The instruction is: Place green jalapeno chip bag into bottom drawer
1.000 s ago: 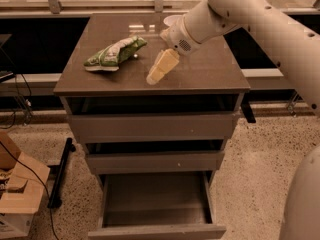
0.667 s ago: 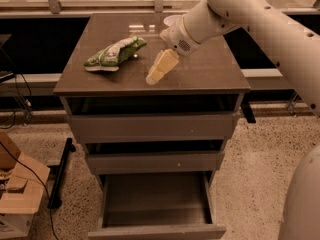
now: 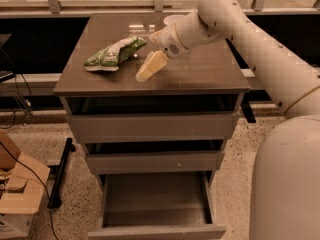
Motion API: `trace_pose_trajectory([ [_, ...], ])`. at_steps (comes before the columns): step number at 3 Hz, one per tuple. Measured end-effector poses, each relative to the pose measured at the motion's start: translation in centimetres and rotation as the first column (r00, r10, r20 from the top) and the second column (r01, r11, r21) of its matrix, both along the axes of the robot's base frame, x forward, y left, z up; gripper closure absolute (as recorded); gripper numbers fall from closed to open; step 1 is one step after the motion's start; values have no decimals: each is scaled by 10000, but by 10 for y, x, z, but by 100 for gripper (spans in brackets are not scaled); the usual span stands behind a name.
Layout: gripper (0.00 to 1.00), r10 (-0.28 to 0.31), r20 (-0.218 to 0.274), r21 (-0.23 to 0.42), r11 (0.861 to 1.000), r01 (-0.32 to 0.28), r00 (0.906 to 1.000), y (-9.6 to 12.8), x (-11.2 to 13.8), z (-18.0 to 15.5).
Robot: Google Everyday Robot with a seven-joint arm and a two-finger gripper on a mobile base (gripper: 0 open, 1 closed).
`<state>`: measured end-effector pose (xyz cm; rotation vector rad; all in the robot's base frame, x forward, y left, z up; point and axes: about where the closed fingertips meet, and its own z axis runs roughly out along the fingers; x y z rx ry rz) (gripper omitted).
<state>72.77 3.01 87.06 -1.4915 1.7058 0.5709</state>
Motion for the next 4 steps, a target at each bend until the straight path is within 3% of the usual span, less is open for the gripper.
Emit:
trace_pose_trajectory([
  [2, 0, 151, 434, 917, 9956, -190, 9989, 51, 30, 9],
  [4, 0, 1120, 488, 645, 9913, -1151, 9925, 99, 55, -6],
])
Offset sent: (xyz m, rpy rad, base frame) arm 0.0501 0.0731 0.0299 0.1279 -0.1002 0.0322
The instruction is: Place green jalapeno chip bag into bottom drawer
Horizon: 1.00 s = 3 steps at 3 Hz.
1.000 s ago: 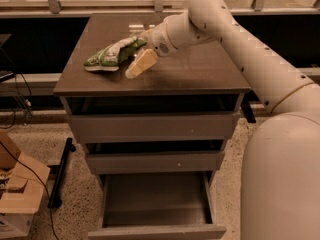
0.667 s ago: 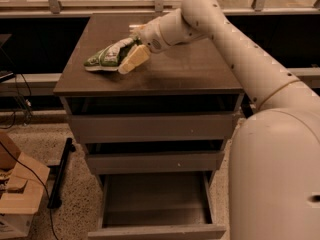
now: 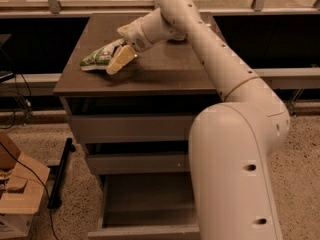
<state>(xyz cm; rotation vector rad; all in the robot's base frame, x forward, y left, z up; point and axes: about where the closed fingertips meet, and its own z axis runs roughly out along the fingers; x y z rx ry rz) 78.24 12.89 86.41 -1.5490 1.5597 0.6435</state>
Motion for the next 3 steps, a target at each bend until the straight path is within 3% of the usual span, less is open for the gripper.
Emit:
trace_pose_trajectory([
  [1, 19, 340, -101, -436, 9985, -344, 9994, 11, 2, -15],
  [3, 66, 159, 594, -529, 9985, -127, 9981, -10, -12, 17],
])
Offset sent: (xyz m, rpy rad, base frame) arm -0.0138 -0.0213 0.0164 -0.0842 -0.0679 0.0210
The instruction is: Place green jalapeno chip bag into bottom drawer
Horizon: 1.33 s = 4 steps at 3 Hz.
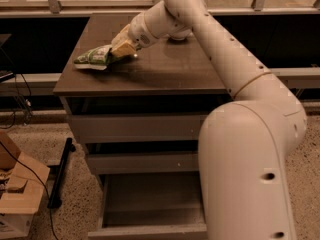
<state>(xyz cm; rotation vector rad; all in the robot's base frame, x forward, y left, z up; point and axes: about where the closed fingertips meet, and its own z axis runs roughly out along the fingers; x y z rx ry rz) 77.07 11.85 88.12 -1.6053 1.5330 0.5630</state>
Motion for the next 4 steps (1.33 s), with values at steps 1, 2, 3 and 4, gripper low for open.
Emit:
trace_pose_trajectory([
  [1, 89, -75, 619, 328, 9994, 55, 9981, -19, -23, 28],
  [2, 100, 237, 477, 698, 9972, -270, 9986, -21, -45, 20],
  [3, 100, 357, 364, 1035, 9938, -393, 9987, -21, -60, 17],
  [4, 100, -409, 649, 912, 9952, 349, 9971, -55, -86, 38],
])
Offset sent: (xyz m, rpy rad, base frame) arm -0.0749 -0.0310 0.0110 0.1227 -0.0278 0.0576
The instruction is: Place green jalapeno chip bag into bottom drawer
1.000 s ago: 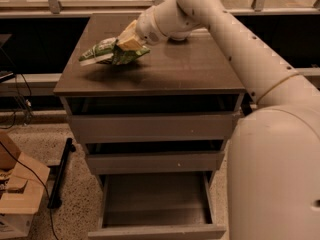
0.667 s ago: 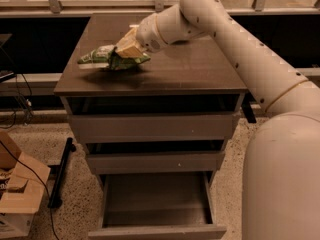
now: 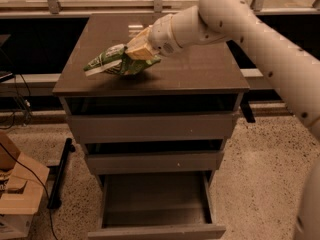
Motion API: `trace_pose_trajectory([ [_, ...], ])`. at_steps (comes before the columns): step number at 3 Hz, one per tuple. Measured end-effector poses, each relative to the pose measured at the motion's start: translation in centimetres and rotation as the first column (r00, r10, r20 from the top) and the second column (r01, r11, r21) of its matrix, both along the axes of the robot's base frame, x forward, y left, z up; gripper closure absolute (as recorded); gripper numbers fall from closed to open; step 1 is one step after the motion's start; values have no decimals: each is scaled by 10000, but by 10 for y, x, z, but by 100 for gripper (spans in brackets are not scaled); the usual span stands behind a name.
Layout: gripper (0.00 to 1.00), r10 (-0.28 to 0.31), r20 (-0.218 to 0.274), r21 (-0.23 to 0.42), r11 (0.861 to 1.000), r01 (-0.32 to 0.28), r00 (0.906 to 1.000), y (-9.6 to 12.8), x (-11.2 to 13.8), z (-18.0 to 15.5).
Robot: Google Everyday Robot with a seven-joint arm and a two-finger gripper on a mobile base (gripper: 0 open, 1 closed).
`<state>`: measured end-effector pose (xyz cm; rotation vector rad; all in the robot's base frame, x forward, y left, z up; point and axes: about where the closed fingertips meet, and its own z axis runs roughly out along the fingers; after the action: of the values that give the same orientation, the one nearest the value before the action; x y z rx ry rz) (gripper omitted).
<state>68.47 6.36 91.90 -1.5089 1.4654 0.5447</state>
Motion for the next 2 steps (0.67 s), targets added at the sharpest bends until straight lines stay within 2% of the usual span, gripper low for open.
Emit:
trace_pose_trajectory([
  [1, 100, -1263, 192, -674, 9896, 1273, 9918, -62, -45, 26],
  [2, 100, -2548, -119, -1416, 9577, 2507, 9669, -112, -86, 34],
])
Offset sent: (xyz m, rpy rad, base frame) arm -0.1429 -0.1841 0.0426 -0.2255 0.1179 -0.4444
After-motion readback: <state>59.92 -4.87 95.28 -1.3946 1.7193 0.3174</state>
